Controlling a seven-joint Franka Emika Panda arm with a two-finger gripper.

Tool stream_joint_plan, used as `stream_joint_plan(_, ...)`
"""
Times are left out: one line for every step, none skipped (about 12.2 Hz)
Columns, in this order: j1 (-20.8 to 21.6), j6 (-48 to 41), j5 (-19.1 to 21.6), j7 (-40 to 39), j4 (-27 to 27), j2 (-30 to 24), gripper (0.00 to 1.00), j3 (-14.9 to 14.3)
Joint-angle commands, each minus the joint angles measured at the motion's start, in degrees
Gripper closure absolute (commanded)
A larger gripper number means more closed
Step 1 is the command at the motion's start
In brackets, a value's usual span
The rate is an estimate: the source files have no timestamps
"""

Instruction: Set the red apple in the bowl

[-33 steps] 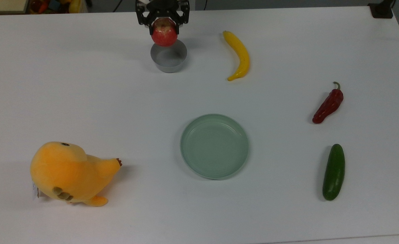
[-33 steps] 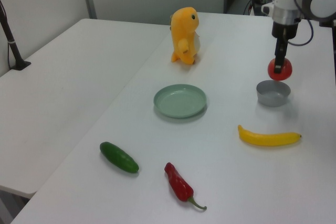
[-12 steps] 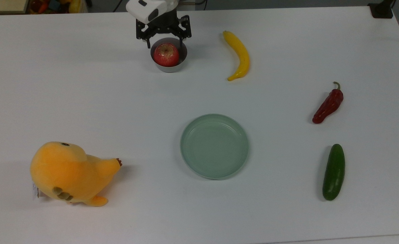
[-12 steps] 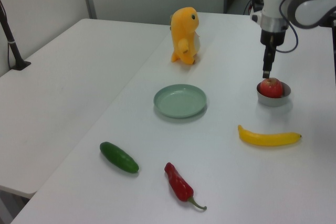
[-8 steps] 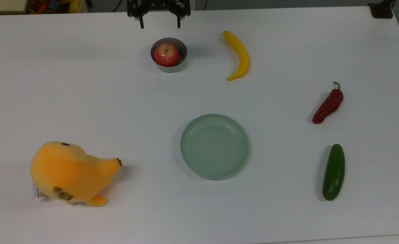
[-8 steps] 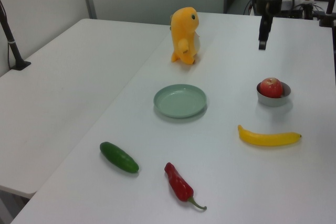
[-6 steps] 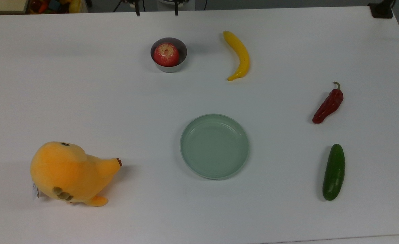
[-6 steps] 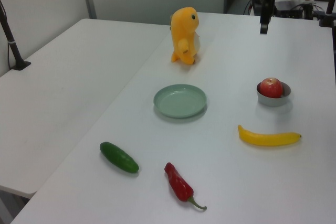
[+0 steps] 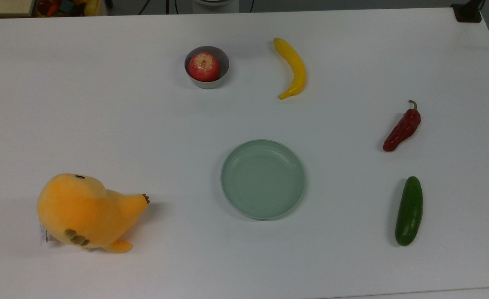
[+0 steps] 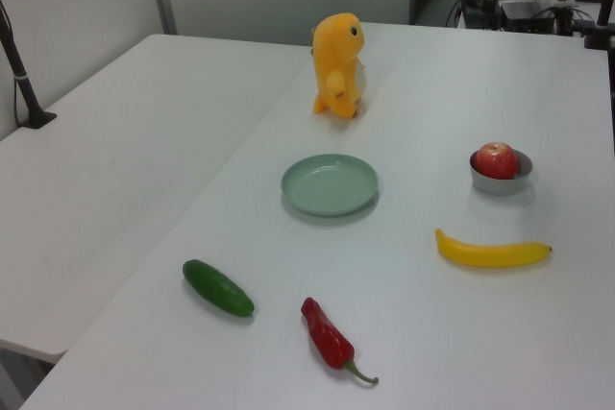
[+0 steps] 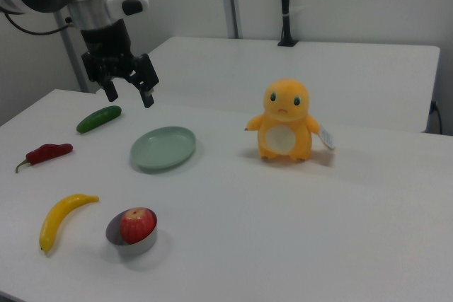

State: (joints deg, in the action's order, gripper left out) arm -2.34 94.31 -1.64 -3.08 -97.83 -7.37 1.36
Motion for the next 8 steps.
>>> stream_joint_plan(6.12, -2.02, 0.14, 1.06, 2.99, 2.18, 0.00, -5.40)
stream_joint_plan(5.77, -2.37, 0.14, 0.63, 3.61, 2.35, 0.00, -5.41)
stream_joint_plan(5.60, -2.81, 0.14, 0.80, 3.79, 2.53, 0.00, -5.49)
stream_joint_plan(5.51, -2.81, 0.14, 0.97, 3.87, 2.62, 0.00, -5.49)
stream_joint_plan(5.33, -2.99, 0.14, 0.89, 3.88, 2.62, 0.00, -5.49)
stream_joint_plan(5.33, -4.38, 0.14, 0.54, 3.88, 2.62, 0.00, -5.41)
stream_joint_plan(5.33, -5.09, 0.14, 0.36, 3.96, 2.62, 0.00, -5.41)
stream_joint_plan(5.16, -5.10, 0.14, 0.36, 3.96, 2.62, 0.00, -5.49)
